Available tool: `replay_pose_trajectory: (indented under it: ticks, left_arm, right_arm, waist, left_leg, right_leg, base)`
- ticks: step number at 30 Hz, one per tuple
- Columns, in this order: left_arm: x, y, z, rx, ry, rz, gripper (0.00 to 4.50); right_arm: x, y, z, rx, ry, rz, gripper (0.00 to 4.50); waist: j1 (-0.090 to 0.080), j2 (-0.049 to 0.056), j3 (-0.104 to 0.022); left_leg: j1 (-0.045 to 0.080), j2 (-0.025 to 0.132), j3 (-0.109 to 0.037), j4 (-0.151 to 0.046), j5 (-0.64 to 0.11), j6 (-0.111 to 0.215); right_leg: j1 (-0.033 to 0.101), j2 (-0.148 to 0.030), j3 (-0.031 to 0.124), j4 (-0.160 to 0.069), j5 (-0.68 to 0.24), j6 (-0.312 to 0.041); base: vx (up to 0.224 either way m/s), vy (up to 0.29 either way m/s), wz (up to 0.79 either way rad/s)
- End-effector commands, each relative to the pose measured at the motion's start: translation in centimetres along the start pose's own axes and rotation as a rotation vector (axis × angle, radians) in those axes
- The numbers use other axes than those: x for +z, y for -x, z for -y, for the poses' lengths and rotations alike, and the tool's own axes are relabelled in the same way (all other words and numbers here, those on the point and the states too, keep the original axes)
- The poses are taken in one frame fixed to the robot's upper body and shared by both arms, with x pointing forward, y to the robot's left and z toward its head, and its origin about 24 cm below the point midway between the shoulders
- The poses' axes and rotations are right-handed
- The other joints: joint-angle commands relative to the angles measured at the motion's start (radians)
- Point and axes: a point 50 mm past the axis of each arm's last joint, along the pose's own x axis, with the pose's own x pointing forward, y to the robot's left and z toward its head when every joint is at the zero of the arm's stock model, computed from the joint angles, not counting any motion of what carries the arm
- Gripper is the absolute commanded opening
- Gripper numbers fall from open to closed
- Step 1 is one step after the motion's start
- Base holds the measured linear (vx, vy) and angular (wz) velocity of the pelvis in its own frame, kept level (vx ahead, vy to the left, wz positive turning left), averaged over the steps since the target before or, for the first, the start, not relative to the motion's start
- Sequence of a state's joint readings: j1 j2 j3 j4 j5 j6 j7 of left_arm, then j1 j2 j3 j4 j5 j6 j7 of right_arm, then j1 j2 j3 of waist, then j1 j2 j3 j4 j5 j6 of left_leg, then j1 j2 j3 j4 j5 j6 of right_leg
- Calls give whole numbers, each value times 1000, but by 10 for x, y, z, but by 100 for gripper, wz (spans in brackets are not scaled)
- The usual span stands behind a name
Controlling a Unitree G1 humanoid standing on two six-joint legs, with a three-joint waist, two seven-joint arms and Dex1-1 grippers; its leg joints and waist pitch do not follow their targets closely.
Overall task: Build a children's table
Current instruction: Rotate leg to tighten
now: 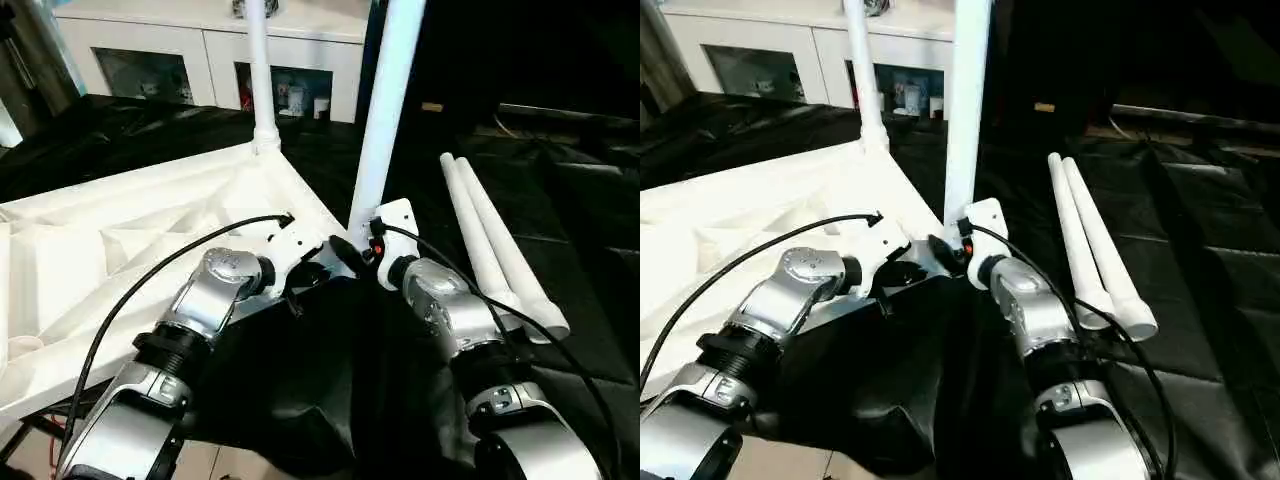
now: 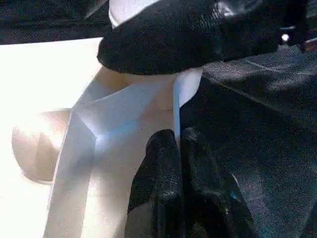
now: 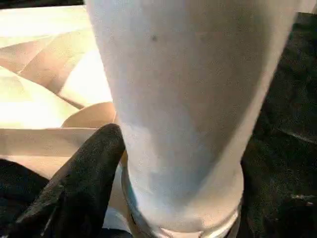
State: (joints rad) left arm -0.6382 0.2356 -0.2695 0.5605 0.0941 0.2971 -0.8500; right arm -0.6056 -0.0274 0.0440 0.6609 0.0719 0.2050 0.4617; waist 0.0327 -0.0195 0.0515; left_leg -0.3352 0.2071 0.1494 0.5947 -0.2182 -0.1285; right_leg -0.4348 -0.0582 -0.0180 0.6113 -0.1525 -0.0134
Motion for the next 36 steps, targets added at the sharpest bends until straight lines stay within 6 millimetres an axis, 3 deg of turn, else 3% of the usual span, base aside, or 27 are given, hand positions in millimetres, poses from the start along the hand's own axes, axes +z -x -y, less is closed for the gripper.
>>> replay_pose_trajectory:
  ticks: [1, 8, 17, 18, 27, 32, 36]
  left_arm:
    - [21, -5, 14, -92, -84, 127, 0]
    - [2, 15, 24, -268, -153, 115, 0]
    - [-12, 32, 23, -346, -163, 67, 0]
    - [-14, 35, 24, -365, -161, 62, 0]
    - [-16, 38, 25, -389, -156, 63, 0]
    - [-14, 31, 23, -316, -144, 72, 0]
    - [-9, 22, 18, -233, -104, 83, 0]
  right_arm:
    - [-11, -6, -31, 212, 43, -59, 388]
    - [-11, 23, -12, 421, 166, -72, 388]
    - [-8, 52, 0, 594, 191, -108, 388]
    - [-7, 55, 0, 616, 191, -107, 371]
    - [-10, 58, -5, 657, 180, -121, 306]
    - [-16, 52, -12, 613, 100, -102, 274]
    - [-22, 41, -13, 484, 64, -104, 269]
  waist:
    - [5, 0, -63]
    - [6, 1, -62]
    - [14, -3, -59]
    - [14, -4, -59]
    - [16, -4, -60]
    - [18, -2, -60]
    - [15, -3, -55]
  left_leg:
    - [-22, -5, 17, -72, -155, 42]
    - [-22, 1, 19, -72, -152, 65]
    - [-19, 2, 20, -72, -167, 68]
    - [-19, 3, 20, -73, -166, 68]
    - [-20, 2, 20, -72, -145, 61]
    - [-18, 2, 20, -72, -146, 56]
    - [-17, -2, 21, -74, -180, 35]
  right_leg:
    - [71, -46, 23, -76, -267, -192]
    - [72, -47, 25, -71, -227, -217]
    - [70, -47, 26, -76, -289, -197]
    - [68, -47, 25, -76, -296, -194]
    - [68, -47, 25, -75, -293, -191]
    - [67, -46, 26, -76, -291, -187]
    - [62, -44, 25, -86, -380, -158]
  base:
    - [0, 0, 0]
    - [0, 0, 0]
    - [0, 0, 0]
    - [0, 0, 0]
    - [0, 0, 0]
    - [0, 0, 0]
    - [0, 0, 0]
